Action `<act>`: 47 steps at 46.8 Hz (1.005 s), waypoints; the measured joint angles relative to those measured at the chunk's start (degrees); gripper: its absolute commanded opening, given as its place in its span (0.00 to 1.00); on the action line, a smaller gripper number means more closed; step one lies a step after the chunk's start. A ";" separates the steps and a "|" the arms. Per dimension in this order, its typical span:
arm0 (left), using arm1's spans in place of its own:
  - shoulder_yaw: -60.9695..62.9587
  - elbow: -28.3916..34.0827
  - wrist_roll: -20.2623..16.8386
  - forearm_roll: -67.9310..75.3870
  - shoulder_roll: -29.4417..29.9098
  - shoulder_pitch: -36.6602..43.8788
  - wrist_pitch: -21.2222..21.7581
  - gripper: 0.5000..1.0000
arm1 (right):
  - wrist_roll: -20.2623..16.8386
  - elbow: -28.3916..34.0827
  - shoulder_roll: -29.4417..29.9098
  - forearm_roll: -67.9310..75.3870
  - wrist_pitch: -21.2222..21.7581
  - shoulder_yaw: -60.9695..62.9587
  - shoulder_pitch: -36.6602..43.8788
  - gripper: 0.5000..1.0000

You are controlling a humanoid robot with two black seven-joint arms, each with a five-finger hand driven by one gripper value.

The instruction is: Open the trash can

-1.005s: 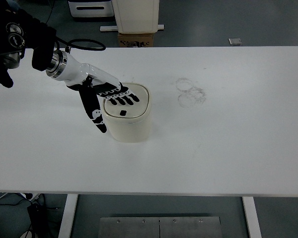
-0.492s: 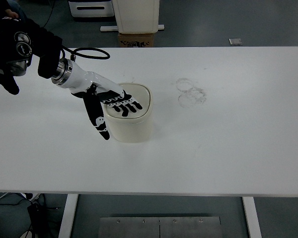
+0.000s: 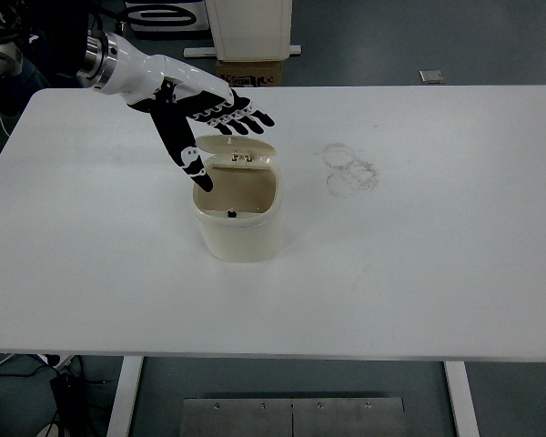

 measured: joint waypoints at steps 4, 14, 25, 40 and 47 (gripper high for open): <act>-1.62 1.03 -0.01 0.00 0.66 0.69 1.91 1.00 | 0.01 0.01 0.00 0.00 0.00 -0.01 0.04 0.98; -9.64 8.97 -0.82 -1.11 -0.73 7.63 8.35 1.00 | 0.00 0.03 0.00 0.00 0.00 -0.02 0.00 0.98; -20.78 17.08 -0.98 -1.28 -4.60 17.95 16.41 1.00 | -0.01 0.03 0.00 0.00 0.00 -0.01 0.05 0.98; -34.30 28.15 -3.33 -3.50 -10.84 27.91 18.58 1.00 | -0.01 0.02 0.00 -0.01 0.00 0.01 0.00 0.98; -42.33 42.49 -4.54 -4.87 -17.49 33.04 18.77 1.00 | -0.01 0.01 0.00 -0.01 -0.01 -0.01 -0.02 0.98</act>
